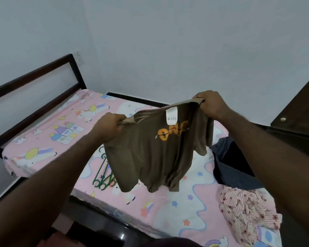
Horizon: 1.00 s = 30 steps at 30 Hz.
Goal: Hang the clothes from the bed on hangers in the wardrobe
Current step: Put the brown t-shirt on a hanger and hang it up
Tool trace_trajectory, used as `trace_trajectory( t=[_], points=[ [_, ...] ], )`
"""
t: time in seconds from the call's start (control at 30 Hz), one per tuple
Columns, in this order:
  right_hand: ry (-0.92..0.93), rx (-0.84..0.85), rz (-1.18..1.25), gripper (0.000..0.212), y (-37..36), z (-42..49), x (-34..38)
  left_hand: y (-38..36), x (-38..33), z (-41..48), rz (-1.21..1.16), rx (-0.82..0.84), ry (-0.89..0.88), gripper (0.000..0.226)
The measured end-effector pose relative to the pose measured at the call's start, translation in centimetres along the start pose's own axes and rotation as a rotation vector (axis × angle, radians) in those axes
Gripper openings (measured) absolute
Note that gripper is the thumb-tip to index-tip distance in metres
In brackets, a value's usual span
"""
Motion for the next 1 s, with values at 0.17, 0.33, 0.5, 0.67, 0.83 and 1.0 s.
trace_trajectory(
  t=[0.17,0.33,0.5,0.67,0.83,1.0],
  points=[
    [-0.125,-0.175,0.289,0.045,0.9,0.7,-1.4,0.4,-1.1,2.1,-0.175,-0.239,0.103,0.025],
    [-0.021,-0.192,0.163,0.031,-0.2,0.4,-2.7,-0.6,-2.9,3.6,-0.533,-0.467,0.274,0.026],
    [-0.017,-0.131,0.076,0.021,-1.4,-0.8,-5.5,-2.9,-4.7,1.4,-0.511,-0.539,0.201,0.024],
    [-0.095,-0.093,0.105,0.019,-2.5,-1.7,-7.8,-5.2,-5.5,0.7,-0.437,-0.521,0.17,0.018],
    [-0.17,-0.072,0.109,0.03,-2.1,-2.5,-8.6,-5.5,-6.7,1.0,-0.608,-0.579,0.269,0.02],
    [-0.241,-0.101,0.115,0.018,-1.9,-2.5,-9.3,-4.6,-7.0,0.9,-0.668,-0.613,0.205,0.025]
  ],
)
Point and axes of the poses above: each hand's wrist, its own z-axis towards the middle knuckle, its own y-axis out of the back of the hand, x = y × z, the point moved 1 cm from there along z, towards the middle knuckle, and after that the axes turned 2 degrees about -x, right-handed, at the moved point
